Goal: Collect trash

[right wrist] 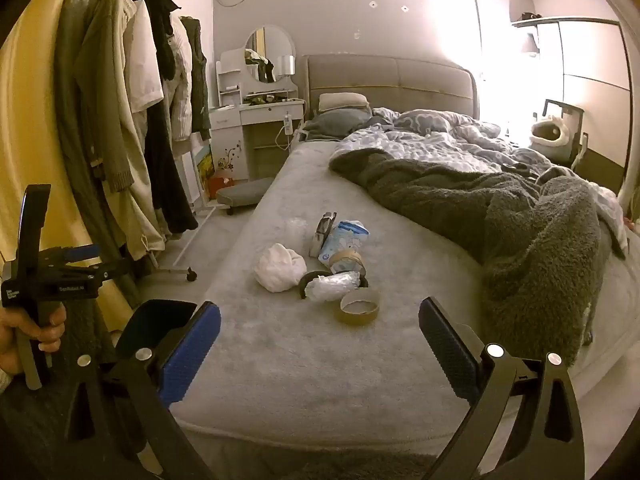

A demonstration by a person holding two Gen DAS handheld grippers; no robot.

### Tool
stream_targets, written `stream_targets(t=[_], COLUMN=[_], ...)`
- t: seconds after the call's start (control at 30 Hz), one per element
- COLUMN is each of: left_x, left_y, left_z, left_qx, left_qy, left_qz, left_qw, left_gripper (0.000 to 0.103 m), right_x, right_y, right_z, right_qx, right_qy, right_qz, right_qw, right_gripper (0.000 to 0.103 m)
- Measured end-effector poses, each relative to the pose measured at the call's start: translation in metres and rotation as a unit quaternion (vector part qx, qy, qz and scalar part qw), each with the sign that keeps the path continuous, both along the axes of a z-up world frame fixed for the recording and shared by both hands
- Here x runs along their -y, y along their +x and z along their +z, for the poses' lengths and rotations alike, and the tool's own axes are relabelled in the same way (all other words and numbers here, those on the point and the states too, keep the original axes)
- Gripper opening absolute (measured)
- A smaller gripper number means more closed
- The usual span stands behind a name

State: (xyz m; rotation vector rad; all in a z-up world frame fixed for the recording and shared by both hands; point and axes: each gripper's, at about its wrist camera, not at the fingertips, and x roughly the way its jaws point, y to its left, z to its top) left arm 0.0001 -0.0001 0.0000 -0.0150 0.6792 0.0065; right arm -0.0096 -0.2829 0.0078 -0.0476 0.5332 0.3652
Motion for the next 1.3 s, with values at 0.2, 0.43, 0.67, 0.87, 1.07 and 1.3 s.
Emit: stream_targets(t=[0.2,0.43,0.67,0.87,1.07,1.3], left_x=[0.002,0.0,0.0,0.001,0.001,0.002], left_y=[0.0,0.0,0.001,0.001,0.001,0.001], left_z=[0.001,0.002,0.001,0.001,0.001,0.0], left_qx=[0.0,-0.001,-0.003,-0.003,-0.003,-0.004], left_qy=[0.001,-0.003,-0.001,-0.001,-0.001,-0.001], left_qz=[0.001,0.001,0.0,-0.001,-0.001,-0.001], left_qw=[1.0,1.0,1.0,1.0,1.0,1.0], left_gripper=[0.1,0.1,0.1,0.1,0.1,0.1], right_x=[-0.001,0.0,-0.001,0.002,0.002,0.003], right_y=[0.0,0.0,0.0,0.001,0.001,0.002], right_z=[0.0,0.0,0.001,-0.001,-0.001,-0.001], right_qx=[-0.002,-0.002,-0.002,-0.003,-0.004,-0.004], right_qy=[-0.001,-0.001,0.001,0.004,0.005,0.006], right_qz=[0.0,0.001,0.0,-0.001,-0.001,-0.001], right_qw=[1.0,1.0,1.0,1.0,1.0,1.0], right_gripper=[0.1,0.1,0.1,0.1,0.1,0.1])
